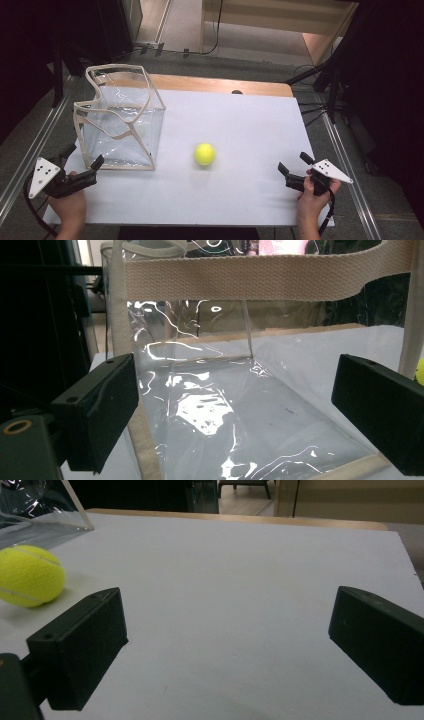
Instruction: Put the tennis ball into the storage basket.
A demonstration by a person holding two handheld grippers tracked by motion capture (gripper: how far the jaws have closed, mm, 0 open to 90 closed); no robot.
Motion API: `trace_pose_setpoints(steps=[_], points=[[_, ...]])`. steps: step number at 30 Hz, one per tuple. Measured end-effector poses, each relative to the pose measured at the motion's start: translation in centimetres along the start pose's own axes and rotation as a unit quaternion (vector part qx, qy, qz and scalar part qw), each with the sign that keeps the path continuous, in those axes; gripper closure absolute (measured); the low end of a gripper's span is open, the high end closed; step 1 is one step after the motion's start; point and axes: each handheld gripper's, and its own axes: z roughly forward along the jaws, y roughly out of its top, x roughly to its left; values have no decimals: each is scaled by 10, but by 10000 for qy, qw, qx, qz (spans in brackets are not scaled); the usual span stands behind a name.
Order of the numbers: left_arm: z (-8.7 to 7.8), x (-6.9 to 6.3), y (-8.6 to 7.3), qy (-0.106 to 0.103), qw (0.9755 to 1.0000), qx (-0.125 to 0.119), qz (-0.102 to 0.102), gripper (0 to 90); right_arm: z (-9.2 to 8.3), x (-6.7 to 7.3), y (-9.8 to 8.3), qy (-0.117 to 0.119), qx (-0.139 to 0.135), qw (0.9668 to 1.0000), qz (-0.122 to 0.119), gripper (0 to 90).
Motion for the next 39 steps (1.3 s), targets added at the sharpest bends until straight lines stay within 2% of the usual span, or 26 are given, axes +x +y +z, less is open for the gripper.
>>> trace_pose_setpoints(steps=[13,16,20,22,28,31,39], points=[[2,-2,0,-23,9999,52,91,54,4,12,15,62,173,9996,-192,9],[3,-3,0,-25,9999,77,129,54,7,16,22,62,351,9989,-316,9],[3,-4,0,-19,9998,111,146,54,9,18,25,132,437,9983,-361,10],[4,-4,0,-32,9998,95,157,54,12,22,30,154,547,9974,-443,10],[3,-4,0,-29,9998,108,150,53,21,30,38,338,614,9963,-507,10],[3,-4,0,-29,9998,97,141,54,30,37,46,437,726,9942,-658,10],[4,-4,0,-32,9998,111,146,54,44,49,57,651,909,9907,-774,10]])
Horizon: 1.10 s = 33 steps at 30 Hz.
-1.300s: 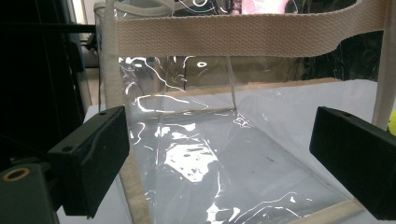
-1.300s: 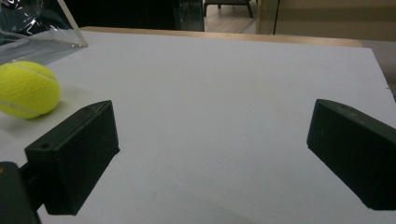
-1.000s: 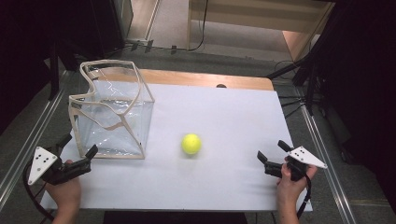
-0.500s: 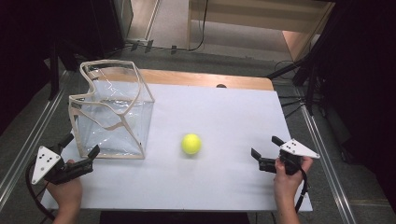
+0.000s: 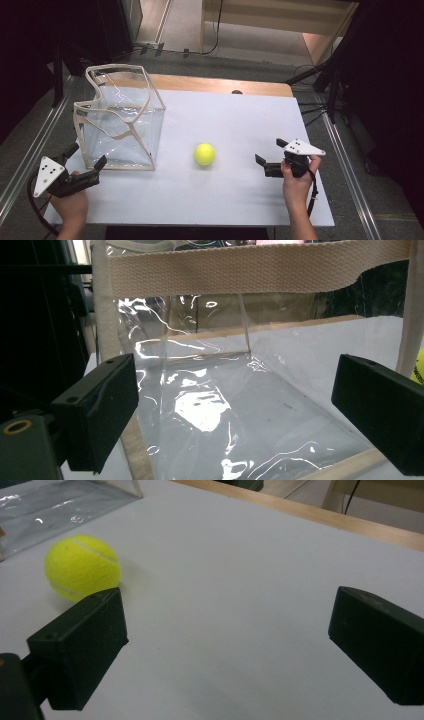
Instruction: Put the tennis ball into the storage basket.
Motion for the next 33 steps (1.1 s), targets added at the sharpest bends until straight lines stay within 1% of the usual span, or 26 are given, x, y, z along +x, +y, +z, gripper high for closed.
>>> trace_pose_setpoints(steps=[3,8,12,14,19,20,21,26,28,30,33], points=[[0,0,0,-5,10000,-8,-6,53,6,4,5,67,66,9999,-50,11],[1,0,0,-15,10000,0,16,54,14,9,13,246,193,9994,-161,10],[1,0,0,-14,10000,-3,22,53,22,16,20,368,378,9981,-309,11],[1,0,0,-18,10000,-7,30,54,26,17,23,451,411,9975,-361,11],[1,0,0,-21,10000,1,40,54,36,24,29,564,544,9957,-493,11],[1,0,0,-17,10000,-1,32,54,40,26,32,633,573,9948,-546,11],[1,0,0,-20,10000,-2,32,54,40,26,32,633,573,9948,-546,11],[1,0,0,-22,10000,-11,20,54,49,33,40,773,717,9924,-633,11],[1,0,0,-29,10000,-8,16,54,53,36,44,846,791,9908,-698,11],[0,0,0,-25,10000,-9,5,54,55,39,46,883,857,9899,-698,11],[0,0,0,-25,10000,-22,-16,54,62,43,50,984,978,9871,-798,11]])
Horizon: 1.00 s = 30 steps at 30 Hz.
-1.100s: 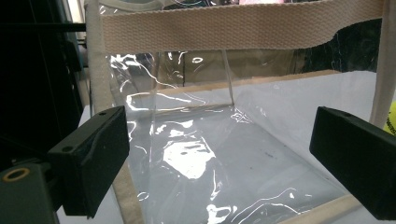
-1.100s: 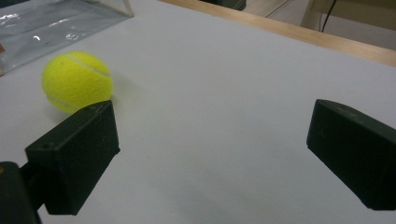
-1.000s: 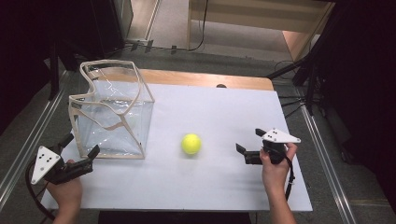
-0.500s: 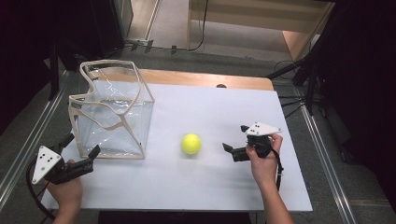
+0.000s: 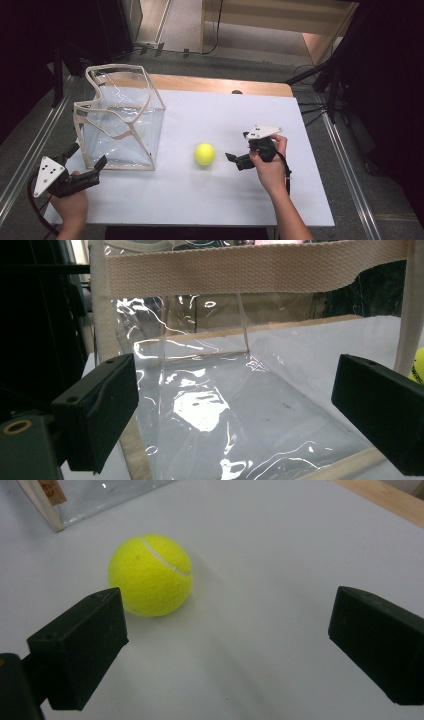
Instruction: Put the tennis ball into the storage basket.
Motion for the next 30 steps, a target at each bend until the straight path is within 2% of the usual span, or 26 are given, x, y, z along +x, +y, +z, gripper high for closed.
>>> trace_pose_setpoints(steps=[8,17,23,30], points=[[0,0,0,0,10000,5,-4,53,13,6,12,201,283,9992,-174,11],[0,0,0,-8,10000,7,-6,54,27,14,24,399,600,9969,-315,11],[0,0,0,-12,10000,6,-12,54,39,19,31,527,787,9946,-425,11],[0,0,0,-13,10000,5,-10,54,51,24,38,658,1066,9901,-628,11]])
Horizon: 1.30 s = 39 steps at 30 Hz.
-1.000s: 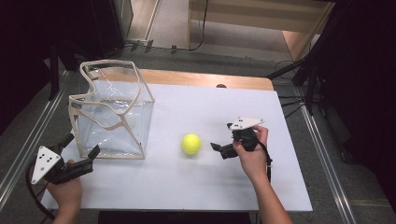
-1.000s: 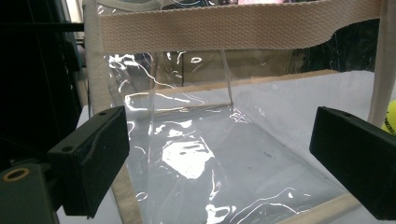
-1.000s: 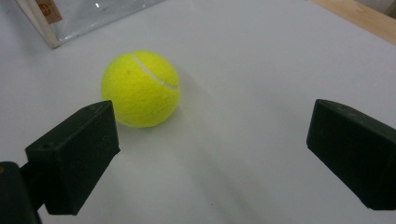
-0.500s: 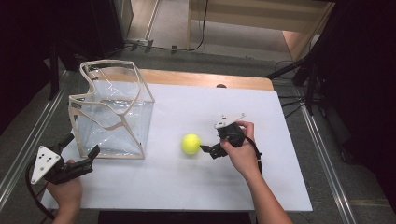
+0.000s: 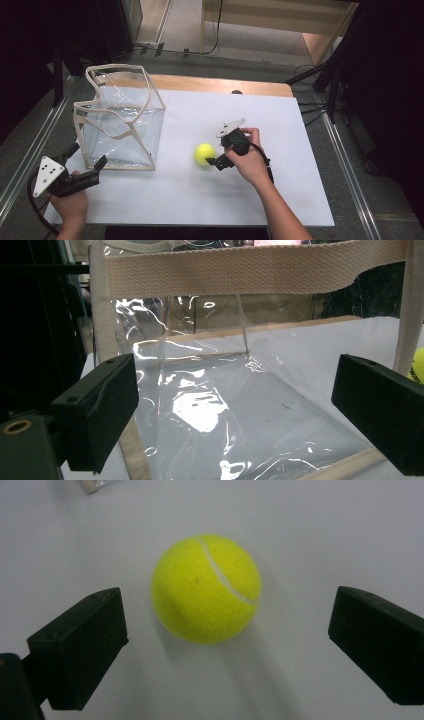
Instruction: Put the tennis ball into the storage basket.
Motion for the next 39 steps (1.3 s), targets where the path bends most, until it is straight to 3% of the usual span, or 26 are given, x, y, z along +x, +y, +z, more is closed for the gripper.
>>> trace_pose_setpoints(steps=[13,33,35,39], points=[[0,0,0,-13,10000,1,6,54,22,5,8,92,481,9988,-73,13],[0,0,0,-27,10000,13,18,54,41,6,15,130,709,9973,-130,15],[0,0,0,-29,10000,15,15,54,43,5,16,92,712,9972,-187,75],[0,0,0,-37,10000,3,15,54,47,6,16,135,779,9968,-112,78]])
